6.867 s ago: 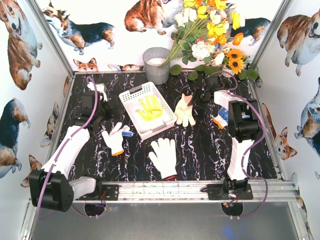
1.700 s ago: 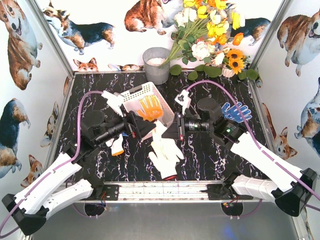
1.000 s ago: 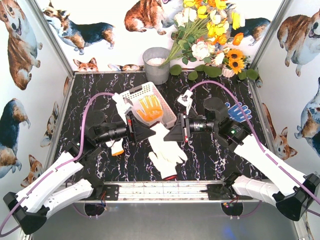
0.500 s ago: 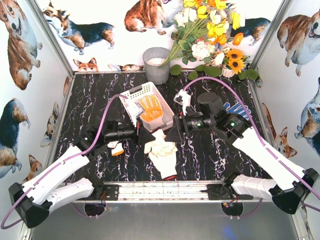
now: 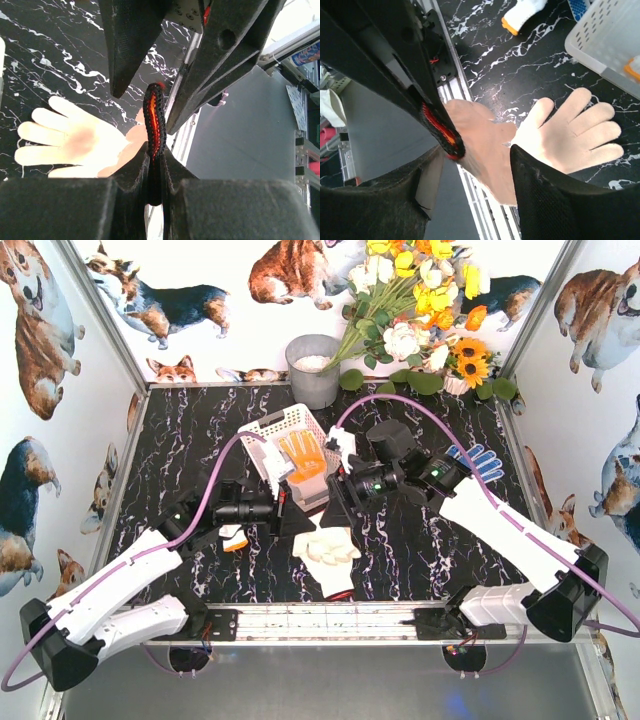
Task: Put the gloves into the storage basket
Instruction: Turn over the glove, then pair the glove with the glove.
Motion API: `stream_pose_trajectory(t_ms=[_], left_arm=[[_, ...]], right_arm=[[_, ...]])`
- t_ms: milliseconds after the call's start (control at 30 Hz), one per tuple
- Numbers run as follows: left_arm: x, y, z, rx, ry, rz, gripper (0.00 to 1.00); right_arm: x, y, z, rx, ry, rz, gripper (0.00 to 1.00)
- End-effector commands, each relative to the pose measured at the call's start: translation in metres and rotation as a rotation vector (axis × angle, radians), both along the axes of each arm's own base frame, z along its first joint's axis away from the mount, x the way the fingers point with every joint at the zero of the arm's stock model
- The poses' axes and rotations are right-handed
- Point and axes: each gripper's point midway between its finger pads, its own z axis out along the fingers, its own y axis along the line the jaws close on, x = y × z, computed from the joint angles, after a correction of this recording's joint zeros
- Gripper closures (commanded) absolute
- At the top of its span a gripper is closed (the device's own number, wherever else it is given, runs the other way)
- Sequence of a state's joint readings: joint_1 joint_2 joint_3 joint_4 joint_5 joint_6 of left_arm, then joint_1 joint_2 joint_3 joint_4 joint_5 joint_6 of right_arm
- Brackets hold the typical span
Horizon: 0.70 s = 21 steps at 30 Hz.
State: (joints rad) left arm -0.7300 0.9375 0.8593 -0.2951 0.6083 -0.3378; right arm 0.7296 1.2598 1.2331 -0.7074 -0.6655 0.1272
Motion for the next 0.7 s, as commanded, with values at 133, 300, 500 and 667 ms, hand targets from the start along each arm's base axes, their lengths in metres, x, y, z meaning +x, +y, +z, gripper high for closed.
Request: stream_pose_trajectory(t_ms=[133, 300, 500, 667], left_arm=[[-0.006, -0.006, 0.003, -0.004, -0.001, -0.045, 1.00], [-0.002, 0.002, 0.003, 0.032, -0.029, -0.005, 0.59], [0.003, 0.014, 0.015, 0.019, -0.087, 0.077, 0.50], [0.001, 0.018, 0.014, 0.026, -0.090, 0.085, 0.62]], right_arm=[[-0.009, 0.017, 0.043, 0.129, -0.077, 0.104, 0.67], [-0.007, 0.018, 0.041, 0.120, -0.107, 0.095, 1.00], [-0.003, 0.013, 0.036, 0.101, -0.136, 0.060, 1.00], [-0.003, 0.011, 0.034, 0.093, -0.139, 0.055, 1.00]])
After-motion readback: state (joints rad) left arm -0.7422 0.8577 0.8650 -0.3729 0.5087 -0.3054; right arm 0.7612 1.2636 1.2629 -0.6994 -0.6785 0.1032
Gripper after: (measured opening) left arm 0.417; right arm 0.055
